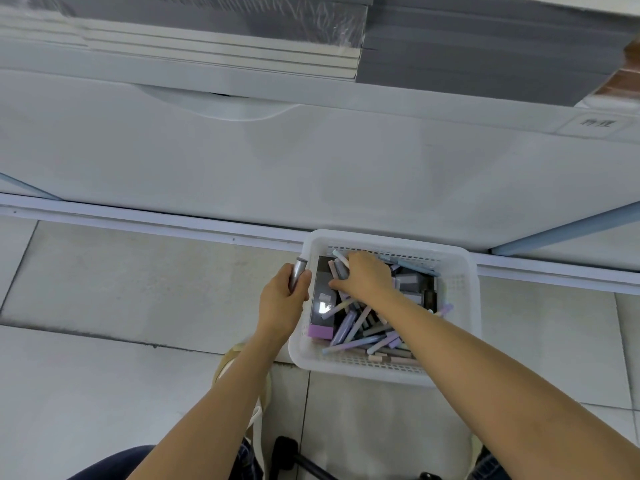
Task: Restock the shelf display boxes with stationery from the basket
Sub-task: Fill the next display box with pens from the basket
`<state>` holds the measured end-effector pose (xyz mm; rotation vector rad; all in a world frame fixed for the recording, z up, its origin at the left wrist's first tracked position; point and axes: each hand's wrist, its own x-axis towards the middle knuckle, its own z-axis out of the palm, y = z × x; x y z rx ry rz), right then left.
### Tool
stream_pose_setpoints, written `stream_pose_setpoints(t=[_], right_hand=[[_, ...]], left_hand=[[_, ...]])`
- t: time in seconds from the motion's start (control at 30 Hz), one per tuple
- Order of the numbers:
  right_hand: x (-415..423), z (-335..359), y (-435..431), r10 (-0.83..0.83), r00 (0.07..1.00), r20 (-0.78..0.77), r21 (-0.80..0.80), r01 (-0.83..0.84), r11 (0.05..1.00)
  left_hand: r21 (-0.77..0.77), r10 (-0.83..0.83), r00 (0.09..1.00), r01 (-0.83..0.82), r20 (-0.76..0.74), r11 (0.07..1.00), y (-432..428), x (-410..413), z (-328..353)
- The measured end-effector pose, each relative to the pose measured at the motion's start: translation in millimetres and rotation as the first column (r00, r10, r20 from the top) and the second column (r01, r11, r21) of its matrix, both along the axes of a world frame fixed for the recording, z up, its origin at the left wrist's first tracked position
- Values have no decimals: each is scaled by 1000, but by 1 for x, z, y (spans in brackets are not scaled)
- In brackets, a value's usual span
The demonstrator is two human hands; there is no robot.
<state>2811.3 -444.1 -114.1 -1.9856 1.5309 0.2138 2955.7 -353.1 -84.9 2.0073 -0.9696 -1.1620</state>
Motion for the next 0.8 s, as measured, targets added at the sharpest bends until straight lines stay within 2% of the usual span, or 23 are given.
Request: stream_pose_setpoints(t=[0.17, 0.4, 0.5, 0.57, 0.63, 0.7, 0.8], right_hand=[[-10, -3, -1, -10, 984, 176, 53, 1, 999], [-20, 30, -5, -92, 885, 456, 14, 96, 995], [-21, 48, -11, -227, 792, 567, 117, 195, 974], [-18, 60, -12, -341, 720, 604, 239, 245, 940], [-14, 68, -10, -467, 613, 637, 383, 274, 882], [-9, 75, -4, -565, 515, 645, 490, 289, 823], [-6, 82, 3, -610, 457, 647, 529, 307, 791]], left_hand=[[9, -17, 1000, 17, 3, 1000, 1, 0, 0], [17, -12, 999, 13, -50, 1000, -1, -1, 3], [-5, 23, 989, -24, -147, 1000, -6, -9, 12], [-19, 28, 944, -36, -329, 999, -11, -19, 23], [-58, -37, 884, 11, -467, 998, -14, -28, 35], [-102, -111, 851, 68, -514, 992, -15, -36, 44], [-130, -122, 816, 58, -565, 990, -15, -43, 54]])
